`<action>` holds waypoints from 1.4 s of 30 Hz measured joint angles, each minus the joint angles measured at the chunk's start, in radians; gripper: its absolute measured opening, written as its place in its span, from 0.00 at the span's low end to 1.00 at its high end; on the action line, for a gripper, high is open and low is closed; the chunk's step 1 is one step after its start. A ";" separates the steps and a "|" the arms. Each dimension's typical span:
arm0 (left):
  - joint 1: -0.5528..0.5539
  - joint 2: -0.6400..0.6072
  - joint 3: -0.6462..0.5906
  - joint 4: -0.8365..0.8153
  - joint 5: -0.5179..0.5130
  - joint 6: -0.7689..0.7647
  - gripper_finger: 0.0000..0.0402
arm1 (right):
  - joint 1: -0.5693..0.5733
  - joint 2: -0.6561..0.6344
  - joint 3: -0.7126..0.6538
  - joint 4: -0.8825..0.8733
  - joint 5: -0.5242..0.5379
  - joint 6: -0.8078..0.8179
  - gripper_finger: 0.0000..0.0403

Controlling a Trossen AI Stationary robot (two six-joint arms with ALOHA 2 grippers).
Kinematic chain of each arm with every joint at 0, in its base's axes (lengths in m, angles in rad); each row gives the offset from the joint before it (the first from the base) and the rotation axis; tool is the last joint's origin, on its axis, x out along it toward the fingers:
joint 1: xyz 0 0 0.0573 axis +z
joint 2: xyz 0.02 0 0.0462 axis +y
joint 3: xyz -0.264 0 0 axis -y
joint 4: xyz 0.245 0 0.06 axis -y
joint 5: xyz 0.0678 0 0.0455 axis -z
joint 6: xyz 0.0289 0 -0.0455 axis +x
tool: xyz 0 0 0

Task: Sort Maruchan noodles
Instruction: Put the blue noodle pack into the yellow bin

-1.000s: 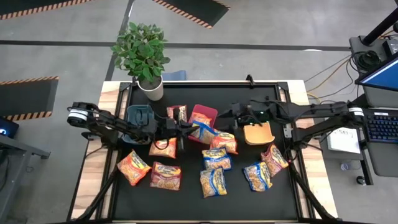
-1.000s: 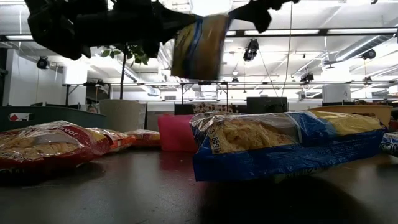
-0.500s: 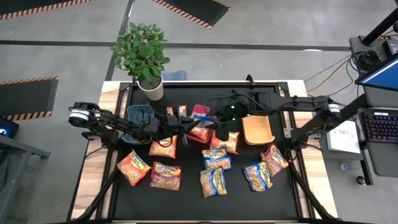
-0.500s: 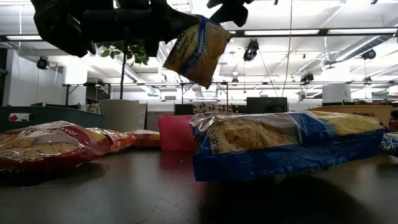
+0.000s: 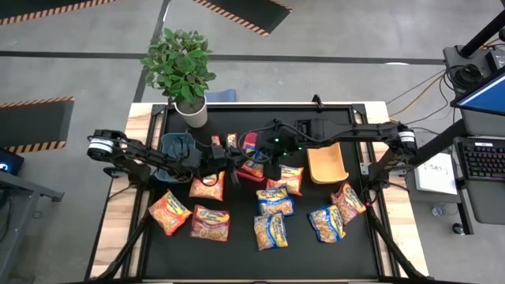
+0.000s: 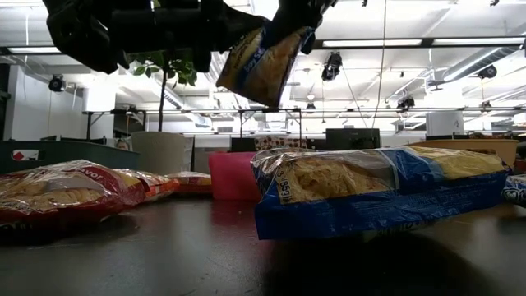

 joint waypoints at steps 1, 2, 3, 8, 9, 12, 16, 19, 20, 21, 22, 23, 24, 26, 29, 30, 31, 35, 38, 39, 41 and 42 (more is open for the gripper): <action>0.000 0.000 0.000 0.001 0.000 0.000 0.00 | 0.000 -0.002 0.000 0.000 0.000 0.000 0.37; 0.000 0.000 0.000 0.001 0.000 0.000 0.00 | -0.001 -0.006 0.000 -0.003 0.000 0.000 0.32; 0.000 0.000 0.000 0.002 0.000 0.001 0.00 | -0.002 -0.010 0.000 -0.008 0.001 0.000 0.27; 0.000 -0.003 0.001 0.011 0.002 0.003 0.03 | -0.008 -0.034 0.000 -0.023 0.000 -0.002 0.05; 0.000 -0.007 0.001 0.007 0.002 0.003 0.04 | -0.009 -0.035 0.000 -0.027 0.000 -0.006 0.05; 0.000 -0.018 0.000 0.003 0.003 0.003 0.09 | -0.009 -0.038 0.000 -0.038 0.000 -0.022 0.04; 0.000 -0.035 0.000 -0.001 0.007 0.006 0.20 | -0.009 -0.039 0.001 -0.093 0.000 -0.049 0.03; 0.001 -0.060 -0.002 -0.025 0.009 0.026 0.30 | -0.013 -0.049 0.001 -0.186 0.021 -0.095 0.03; 0.001 -0.075 -0.004 -0.043 -0.003 0.052 0.33 | -0.015 -0.059 0.001 -0.242 0.040 -0.114 0.03; 0.001 -0.093 -0.007 -0.054 -0.009 0.080 0.36 | -0.019 -0.068 0.001 -0.308 0.062 -0.136 0.03; 0.001 -0.116 -0.009 -0.063 -0.013 0.107 0.39 | -0.022 -0.076 0.001 -0.370 0.090 -0.152 0.03; 0.000 -0.140 -0.013 -0.069 -0.015 0.130 0.41 | -0.026 -0.086 0.000 -0.433 0.125 -0.160 0.03; -0.001 -0.168 -0.020 -0.082 -0.015 0.147 0.43 | -0.030 -0.094 0.000 -0.494 0.161 -0.167 0.03; -0.001 -0.222 -0.033 -0.121 -0.016 0.160 0.46 | -0.045 -0.120 -0.007 -0.599 0.213 -0.176 0.03; -0.001 -0.307 -0.053 -0.195 -0.016 0.160 0.48 | -0.085 -0.176 -0.037 -0.677 0.228 -0.167 0.03; -0.001 -0.332 -0.058 -0.223 -0.016 0.159 0.48 | -0.101 -0.197 -0.056 -0.670 0.228 -0.165 0.03; -0.001 -0.355 -0.063 -0.256 -0.016 0.154 0.48 | -0.116 -0.219 -0.081 -0.657 0.227 -0.167 0.03; -0.005 -0.416 -0.089 -0.367 -0.006 0.107 0.48 | -0.172 -0.317 -0.214 -0.603 0.225 -0.210 0.03; -0.007 -0.446 -0.122 -0.377 -0.005 0.075 0.47 | -0.218 -0.393 -0.331 -0.546 0.227 -0.238 0.03; -0.007 -0.452 -0.132 -0.380 -0.005 0.069 0.46 | -0.233 -0.415 -0.372 -0.526 0.228 -0.246 0.03; -0.007 -0.462 -0.147 -0.382 -0.005 0.062 0.46 | -0.263 -0.458 -0.446 -0.466 0.228 -0.271 0.03; -0.007 -0.466 -0.152 -0.381 -0.005 0.062 0.45 | -0.275 -0.478 -0.481 -0.441 0.228 -0.292 0.03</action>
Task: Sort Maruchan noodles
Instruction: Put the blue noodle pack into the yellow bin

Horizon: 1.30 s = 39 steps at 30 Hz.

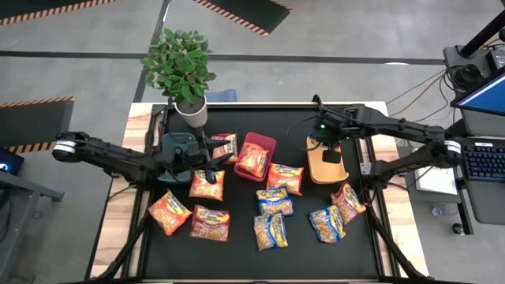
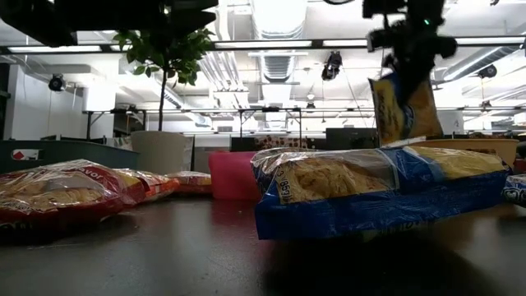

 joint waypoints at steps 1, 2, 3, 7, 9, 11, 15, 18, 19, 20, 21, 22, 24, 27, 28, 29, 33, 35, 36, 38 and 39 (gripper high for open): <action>0.000 -0.001 -0.003 0.003 0.000 0.000 0.45 | -0.011 -0.019 -0.036 0.019 0.000 -0.016 0.03; 0.000 -0.002 -0.005 0.007 0.000 0.000 0.45 | -0.023 -0.034 -0.071 0.040 -0.001 -0.030 0.03; 0.000 -0.002 -0.008 0.007 0.000 0.000 0.45 | -0.033 -0.046 -0.104 0.072 -0.001 -0.043 0.03; 0.000 -0.001 -0.006 0.008 0.000 0.000 0.44 | -0.059 -0.072 -0.212 0.171 -0.001 -0.075 0.03; 0.000 0.001 -0.002 0.009 0.000 0.000 0.44 | -0.064 -0.070 -0.250 0.219 -0.007 -0.080 0.03; 0.000 0.002 -0.002 0.008 0.000 0.000 0.44 | -0.064 -0.063 -0.284 0.264 -0.010 -0.087 0.03; 0.000 0.006 -0.002 0.008 0.000 0.000 0.44 | -0.064 -0.038 -0.334 0.327 -0.009 -0.100 0.03; 0.000 0.009 -0.002 0.009 0.000 0.000 0.44 | -0.064 -0.019 -0.339 0.330 -0.009 -0.101 0.03; 0.000 0.009 -0.002 0.009 0.000 0.000 0.44 | -0.064 -0.015 -0.339 0.333 -0.009 -0.099 0.03; 0.000 0.009 -0.002 0.009 0.000 0.000 0.44 | -0.064 -0.013 -0.339 0.337 -0.009 -0.096 0.03; 0.000 0.009 -0.002 0.009 0.000 0.000 0.44 | -0.064 -0.013 -0.340 0.341 -0.009 -0.094 0.04; 0.000 0.009 -0.002 0.009 0.000 0.000 0.44 | -0.064 -0.014 -0.340 0.350 -0.009 -0.092 0.04; 0.000 0.009 -0.002 0.009 0.000 0.000 0.44 | -0.064 -0.015 -0.340 0.361 -0.009 -0.076 0.08; 0.000 0.009 -0.002 0.009 0.000 0.000 0.44 | -0.065 -0.016 -0.340 0.364 -0.007 -0.057 0.15; 0.000 0.009 -0.002 0.009 0.000 0.000 0.44 | -0.065 -0.016 -0.340 0.365 -0.002 -0.055 0.18; 0.000 0.009 -0.002 0.009 0.000 0.000 0.44 | -0.065 -0.016 -0.340 0.366 0.000 -0.055 0.20; 0.000 0.009 -0.002 0.009 0.000 -0.004 0.44 | -0.065 -0.016 -0.340 0.366 0.033 -0.058 0.28; 0.000 0.009 -0.002 0.009 0.000 -0.008 0.44 | -0.066 -0.016 -0.340 0.366 0.066 -0.072 0.30; 0.000 0.009 -0.002 0.009 0.000 -0.008 0.44 | -0.066 -0.016 -0.339 0.366 0.082 -0.079 0.32; 0.000 0.009 -0.002 0.009 0.000 -0.008 0.44 | -0.066 -0.016 -0.335 0.365 0.115 -0.094 0.33; 0.000 0.009 -0.001 0.009 0.000 -0.008 0.44 | -0.066 -0.016 -0.330 0.365 0.132 -0.097 0.34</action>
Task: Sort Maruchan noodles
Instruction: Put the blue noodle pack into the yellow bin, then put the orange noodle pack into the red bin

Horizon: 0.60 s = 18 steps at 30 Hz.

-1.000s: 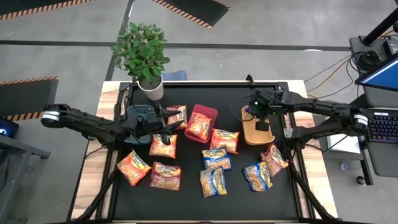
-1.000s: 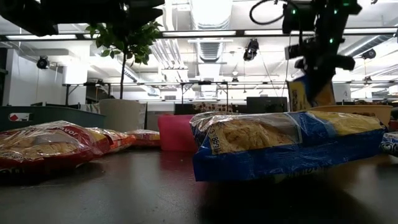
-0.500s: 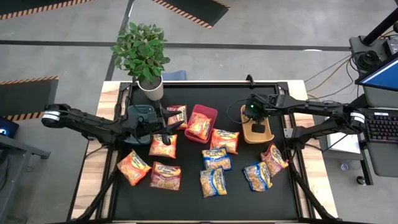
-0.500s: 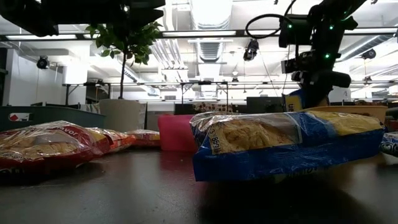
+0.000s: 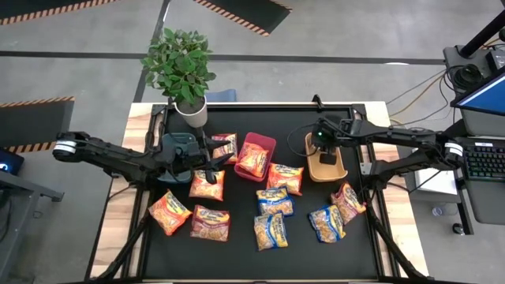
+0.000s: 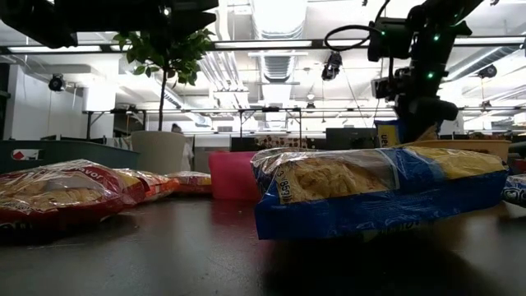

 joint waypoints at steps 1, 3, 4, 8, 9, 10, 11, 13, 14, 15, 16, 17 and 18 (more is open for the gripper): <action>0.000 0.000 0.000 0.000 0.000 0.000 0.44 | 0.000 0.000 0.005 -0.002 0.012 -0.004 0.34; 0.000 0.000 0.000 0.000 0.000 0.000 0.44 | 0.000 0.000 0.019 -0.007 0.025 -0.013 0.34; 0.000 0.000 0.000 0.000 0.000 0.000 0.44 | 0.000 0.000 0.028 -0.007 0.026 -0.018 0.34; 0.000 0.000 0.000 -0.003 0.000 0.000 0.44 | 0.000 0.000 0.066 -0.017 0.040 -0.022 0.34; 0.000 0.000 0.000 -0.005 0.000 0.000 0.44 | 0.000 0.000 0.078 -0.028 0.056 -0.022 0.34; 0.000 0.000 0.000 -0.007 0.000 -0.001 0.44 | 0.000 0.000 0.091 -0.039 0.074 -0.022 0.35; 0.000 0.000 0.000 -0.010 0.000 -0.004 0.44 | 0.000 0.000 0.108 -0.056 0.093 -0.022 0.35; 0.000 0.000 0.000 -0.018 0.000 -0.011 0.44 | 0.000 -0.001 0.144 -0.090 0.121 -0.016 0.34; 0.000 0.000 0.000 -0.021 0.000 -0.014 0.44 | 0.000 -0.002 0.165 -0.109 0.127 -0.005 0.33; 0.000 0.000 0.000 -0.028 0.000 -0.020 0.44 | 0.000 -0.004 0.188 -0.129 0.129 0.006 0.33; 0.000 0.000 0.000 -0.036 0.000 -0.026 0.44 | 0.000 -0.006 0.210 -0.143 0.129 0.027 0.32; 0.000 0.000 0.000 -0.043 0.000 -0.026 0.44 | 0.001 -0.009 0.232 -0.155 0.127 0.048 0.32; 0.000 0.000 0.000 -0.053 0.000 -0.027 0.44 | 0.001 -0.014 0.256 -0.169 0.118 0.076 0.32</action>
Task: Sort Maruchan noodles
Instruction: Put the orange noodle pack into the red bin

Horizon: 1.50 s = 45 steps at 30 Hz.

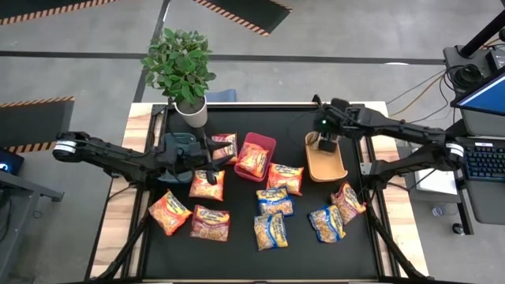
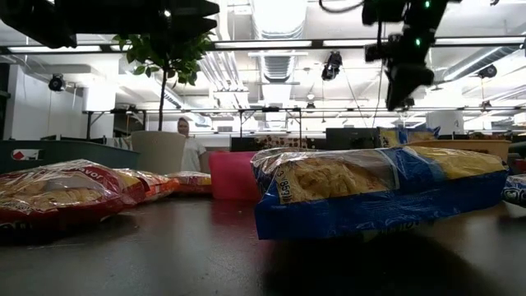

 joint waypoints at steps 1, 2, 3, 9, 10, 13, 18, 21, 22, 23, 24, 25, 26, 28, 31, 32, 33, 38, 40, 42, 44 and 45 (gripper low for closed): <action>0.000 0.000 0.000 -0.010 0.000 0.000 0.44 | 0.000 -0.004 0.021 -0.012 -0.023 0.035 0.32; 0.000 0.000 0.000 -0.019 0.000 -0.002 0.44 | 0.000 -0.010 0.038 -0.019 -0.062 0.071 0.32; 0.000 0.000 0.000 -0.030 0.000 -0.006 0.44 | 0.000 -0.019 0.050 -0.018 -0.122 0.113 0.32; 0.000 0.001 0.000 -0.132 0.000 -0.056 0.44 | 0.035 -0.086 0.016 0.106 -0.496 0.342 0.31; 0.000 0.001 0.000 -0.156 0.000 -0.068 0.44 | 0.051 -0.097 -0.003 0.130 -0.526 0.366 0.31; 0.000 0.002 0.000 -0.235 0.000 -0.108 0.44 | 0.111 -0.120 -0.061 0.195 -0.563 0.411 0.31; 0.000 0.002 0.000 -0.365 0.001 -0.182 0.44 | 0.199 -0.124 -0.138 0.235 -0.566 0.474 0.31; 0.000 0.002 0.006 -0.459 0.001 -0.238 0.44 | 0.238 -0.112 -0.170 0.269 -0.566 0.491 0.31; -0.001 0.002 0.013 -0.503 0.002 -0.255 0.44 | 0.248 -0.109 -0.181 0.290 -0.566 0.490 0.31; -0.003 0.002 0.024 -0.553 0.010 -0.274 0.44 | 0.257 -0.107 -0.192 0.314 -0.566 0.489 0.31; -0.006 0.002 0.041 -0.612 0.030 -0.290 0.44 | 0.263 -0.104 -0.203 0.339 -0.566 0.484 0.31; -0.013 0.002 0.060 -0.672 0.066 -0.305 0.44 | 0.268 -0.103 -0.213 0.370 -0.565 0.478 0.31; -0.023 0.002 0.082 -0.736 0.111 -0.319 0.43 | 0.272 -0.102 -0.222 0.394 -0.565 0.470 0.31; -0.053 0.002 0.135 -0.851 0.193 -0.352 0.42 | 0.276 -0.102 -0.238 0.438 -0.565 0.450 0.31; -0.115 0.002 0.218 -1.011 0.218 -0.416 0.41 | 0.275 -0.102 -0.254 0.501 -0.565 0.419 0.31; -0.137 0.002 0.244 -1.067 0.218 -0.438 0.40 | 0.275 -0.102 -0.260 0.529 -0.565 0.407 0.31; -0.156 0.002 0.266 -1.121 0.217 -0.459 0.40 | 0.275 -0.102 -0.268 0.567 -0.564 0.388 0.31; -0.224 0.033 0.302 -1.251 0.181 -0.539 0.40 | 0.276 -0.099 -0.358 0.922 -0.565 0.291 0.31; -0.235 0.066 0.298 -1.247 0.179 -0.562 0.40 | 0.275 -0.098 -0.412 1.094 -0.566 0.242 0.31; -0.243 0.110 0.293 -1.252 0.178 -0.581 0.40 | 0.275 -0.098 -0.454 1.229 -0.566 0.208 0.31; -0.245 0.159 0.290 -1.260 0.178 -0.587 0.40 | 0.275 -0.100 -0.482 1.292 -0.566 0.200 0.31; -0.245 0.182 0.290 -1.266 0.178 -0.593 0.40 | 0.275 -0.101 -0.491 1.301 -0.566 0.200 0.31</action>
